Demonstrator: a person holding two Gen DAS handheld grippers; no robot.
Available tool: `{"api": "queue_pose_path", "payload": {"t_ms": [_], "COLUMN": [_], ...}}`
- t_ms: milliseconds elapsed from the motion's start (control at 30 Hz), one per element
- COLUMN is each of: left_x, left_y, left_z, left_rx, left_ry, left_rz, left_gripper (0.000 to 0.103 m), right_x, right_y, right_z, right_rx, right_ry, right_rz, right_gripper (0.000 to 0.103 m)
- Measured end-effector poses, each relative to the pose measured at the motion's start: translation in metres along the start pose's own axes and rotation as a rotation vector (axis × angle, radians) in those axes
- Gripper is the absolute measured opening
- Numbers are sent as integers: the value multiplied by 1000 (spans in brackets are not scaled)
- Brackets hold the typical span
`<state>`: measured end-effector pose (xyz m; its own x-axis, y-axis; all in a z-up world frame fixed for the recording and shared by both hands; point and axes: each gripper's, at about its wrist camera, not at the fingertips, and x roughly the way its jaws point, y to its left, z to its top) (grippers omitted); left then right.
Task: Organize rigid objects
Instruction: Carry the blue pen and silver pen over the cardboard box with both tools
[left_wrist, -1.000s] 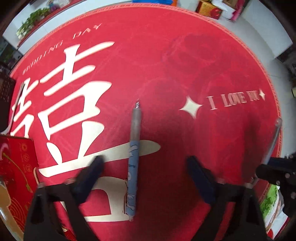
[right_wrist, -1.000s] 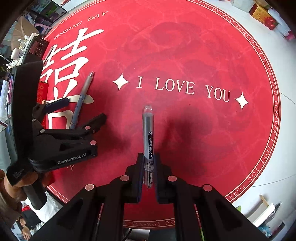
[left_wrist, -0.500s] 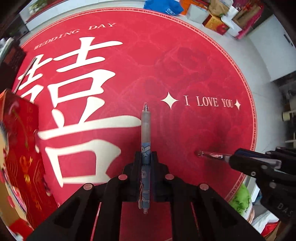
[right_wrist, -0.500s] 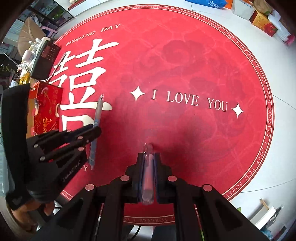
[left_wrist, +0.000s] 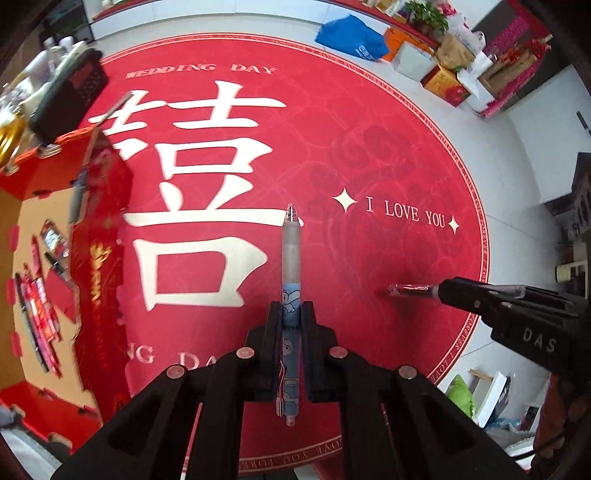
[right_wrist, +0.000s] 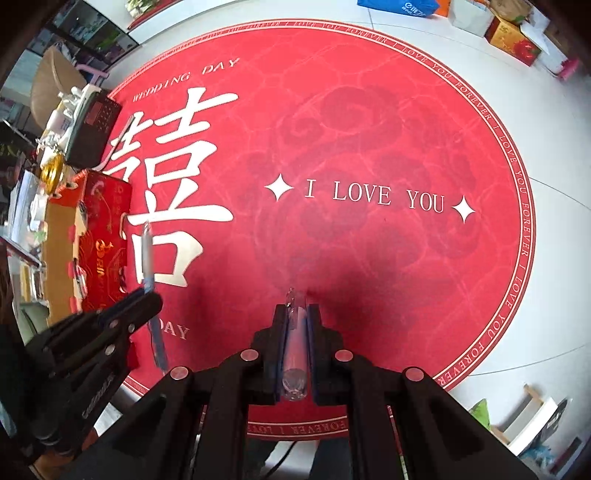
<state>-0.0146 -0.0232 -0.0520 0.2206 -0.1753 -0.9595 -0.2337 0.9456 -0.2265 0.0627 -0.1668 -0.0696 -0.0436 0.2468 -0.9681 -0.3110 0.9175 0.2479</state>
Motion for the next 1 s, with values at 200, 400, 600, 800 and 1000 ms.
{"api": "queue_pose_path", "payload": {"t_ms": [200, 400, 600, 800, 1000], "left_x": [-27, -61, -99, -136, -163], "left_y": [12, 30, 49, 73, 102], "left_z": [-7, -9, -12, -17, -28], "left_rx": [-53, -117, -169, -229, -306], "left_ry": [-40, -63, -113, -159, -198], "left_rz": [26, 43, 86, 135, 206], "left_gripper": [10, 10, 10, 10, 10], "right_x": [-26, -53, -77, -101, -116], "right_y": [23, 53, 100, 160, 208], "right_z": [-4, -6, -6, -10, -12], "right_rx": [-65, -131, -244, -382, -472], "right_ry": [-20, -31, -45, -75, -88], "right_rz": [-12, -13, 7, 50, 88], "right_gripper": [11, 11, 11, 11, 11]}}
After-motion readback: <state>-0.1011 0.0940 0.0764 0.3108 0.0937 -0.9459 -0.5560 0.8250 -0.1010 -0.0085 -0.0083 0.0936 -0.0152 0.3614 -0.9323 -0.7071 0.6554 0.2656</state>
